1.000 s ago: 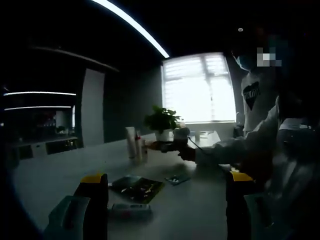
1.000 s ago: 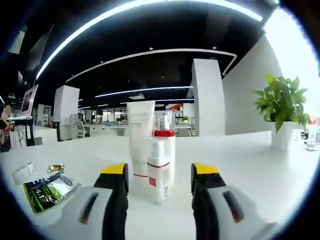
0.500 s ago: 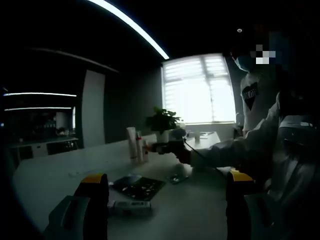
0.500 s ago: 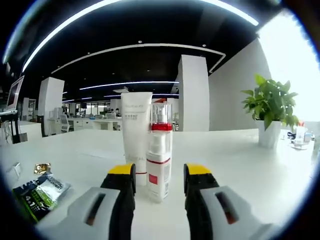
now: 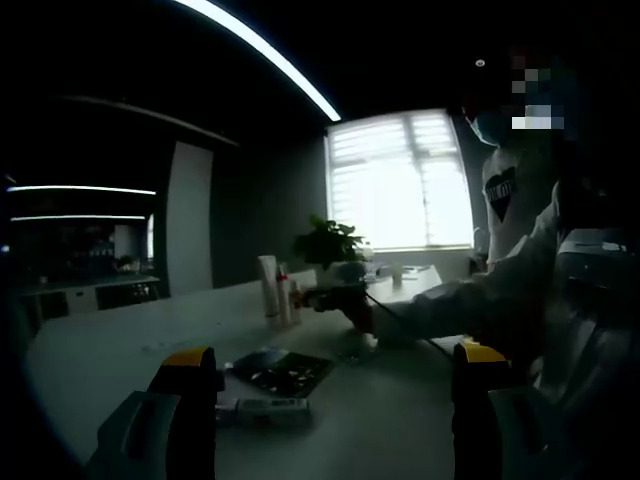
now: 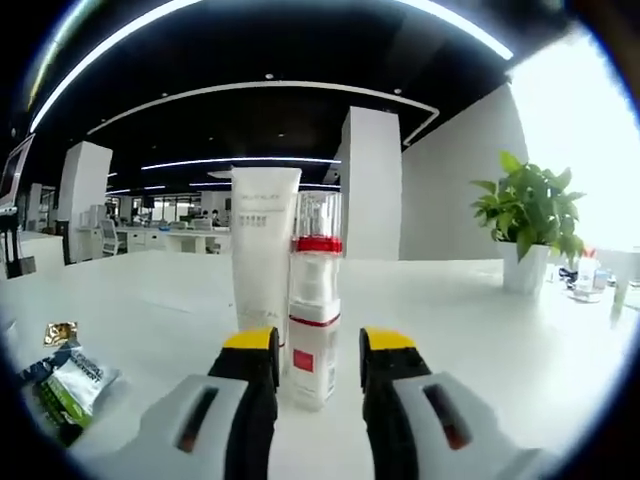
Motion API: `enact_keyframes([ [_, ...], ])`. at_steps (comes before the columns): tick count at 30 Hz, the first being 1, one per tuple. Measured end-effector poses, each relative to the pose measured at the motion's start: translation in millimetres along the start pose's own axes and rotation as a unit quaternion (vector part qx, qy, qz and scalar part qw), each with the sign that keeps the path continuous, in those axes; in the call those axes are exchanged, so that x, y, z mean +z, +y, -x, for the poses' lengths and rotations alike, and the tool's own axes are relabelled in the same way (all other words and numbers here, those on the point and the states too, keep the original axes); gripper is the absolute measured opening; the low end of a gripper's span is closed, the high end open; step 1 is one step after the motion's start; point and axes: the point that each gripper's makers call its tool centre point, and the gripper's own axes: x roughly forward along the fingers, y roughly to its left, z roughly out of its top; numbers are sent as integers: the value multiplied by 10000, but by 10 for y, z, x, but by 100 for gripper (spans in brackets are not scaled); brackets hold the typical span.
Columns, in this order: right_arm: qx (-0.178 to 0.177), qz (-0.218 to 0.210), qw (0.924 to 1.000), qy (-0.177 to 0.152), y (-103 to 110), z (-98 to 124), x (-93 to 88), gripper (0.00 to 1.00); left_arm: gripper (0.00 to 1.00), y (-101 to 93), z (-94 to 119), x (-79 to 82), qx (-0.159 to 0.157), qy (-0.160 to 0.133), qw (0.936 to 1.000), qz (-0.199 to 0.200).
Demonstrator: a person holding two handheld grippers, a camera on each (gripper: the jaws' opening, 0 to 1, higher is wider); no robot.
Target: Arrange the skincare products in the storage area until every visible bottle or jar stands upright without overlapping.
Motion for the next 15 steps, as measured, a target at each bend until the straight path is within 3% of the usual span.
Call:
enact_keyframes([
  [15,-110,13,9998,159,5,-118,-51,32,100,46,87,19,86,12,10000,-33],
])
